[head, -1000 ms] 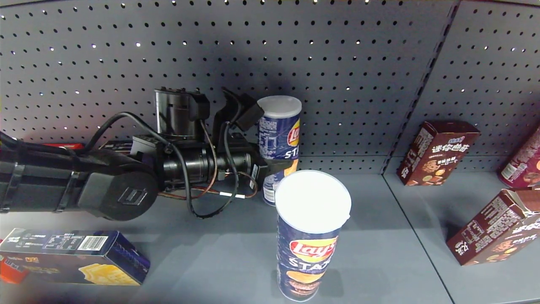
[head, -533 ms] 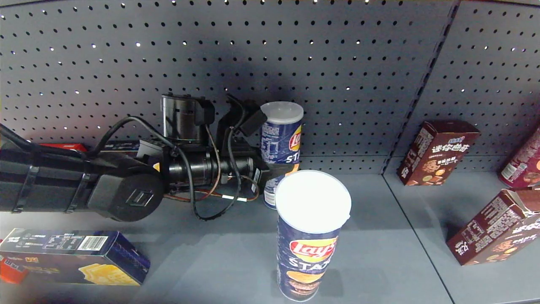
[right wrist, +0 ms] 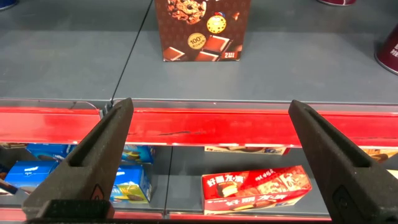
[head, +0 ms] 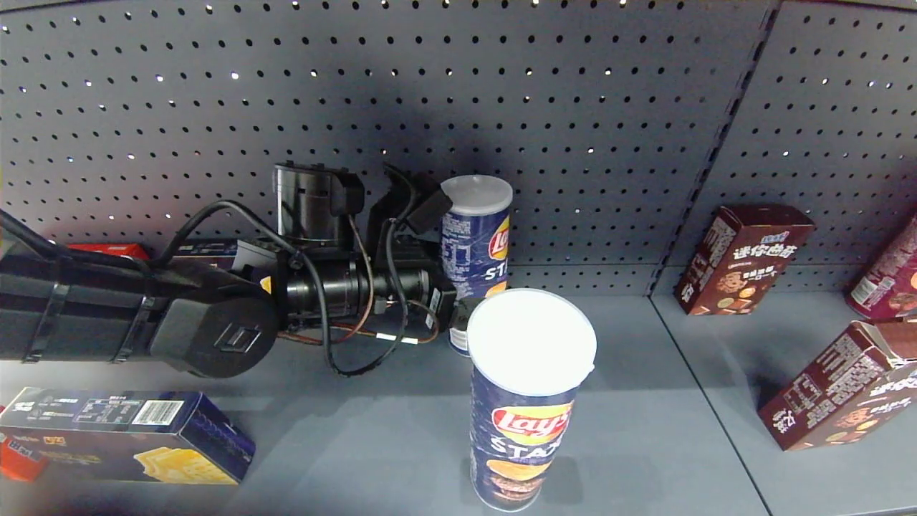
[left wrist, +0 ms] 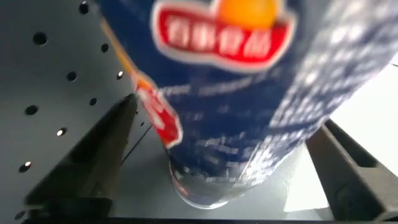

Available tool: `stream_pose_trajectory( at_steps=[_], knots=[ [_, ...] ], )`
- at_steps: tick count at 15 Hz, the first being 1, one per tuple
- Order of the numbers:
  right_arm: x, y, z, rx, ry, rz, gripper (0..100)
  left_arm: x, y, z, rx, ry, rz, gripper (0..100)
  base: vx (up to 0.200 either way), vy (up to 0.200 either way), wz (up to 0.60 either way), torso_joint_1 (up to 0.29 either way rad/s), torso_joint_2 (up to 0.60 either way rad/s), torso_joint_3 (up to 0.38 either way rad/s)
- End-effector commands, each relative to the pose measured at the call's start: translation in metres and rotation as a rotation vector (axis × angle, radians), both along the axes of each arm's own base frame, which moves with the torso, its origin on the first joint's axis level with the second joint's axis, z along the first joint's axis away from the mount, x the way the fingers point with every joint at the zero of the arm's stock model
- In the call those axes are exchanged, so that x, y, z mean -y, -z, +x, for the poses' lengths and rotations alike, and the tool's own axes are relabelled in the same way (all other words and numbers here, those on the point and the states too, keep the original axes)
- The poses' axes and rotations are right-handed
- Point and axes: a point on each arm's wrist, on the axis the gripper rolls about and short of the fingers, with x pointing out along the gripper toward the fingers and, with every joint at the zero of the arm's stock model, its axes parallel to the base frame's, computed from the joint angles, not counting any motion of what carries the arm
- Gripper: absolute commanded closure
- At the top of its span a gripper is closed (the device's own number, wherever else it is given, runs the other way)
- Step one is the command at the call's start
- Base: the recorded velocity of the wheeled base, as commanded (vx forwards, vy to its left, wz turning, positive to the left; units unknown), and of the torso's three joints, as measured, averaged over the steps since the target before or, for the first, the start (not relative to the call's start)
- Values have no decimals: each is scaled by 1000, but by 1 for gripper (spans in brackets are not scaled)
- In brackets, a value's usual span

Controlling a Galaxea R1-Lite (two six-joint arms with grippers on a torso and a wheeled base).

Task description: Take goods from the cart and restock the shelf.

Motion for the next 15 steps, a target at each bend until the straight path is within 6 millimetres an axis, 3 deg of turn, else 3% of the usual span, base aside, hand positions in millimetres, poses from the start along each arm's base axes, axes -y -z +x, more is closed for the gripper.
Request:
stream_pose_trajectory(
  at_steps=[1, 8, 15],
  knots=[
    [0, 0, 0, 1, 0, 0, 0, -4, -10, -5, 21, -6, -13, 0, 0, 0, 0, 0, 0, 0],
    [0, 0, 0, -1, -1, 0, 0, -29, -20, -47, 24, -33, -9, 0, 0, 0, 0, 0, 0, 0],
    [0, 0, 0, -1, -1, 0, 0, -33, -12, -48, 20, -175, 40, 0, 0, 0, 0, 0, 0, 0]
  ],
)
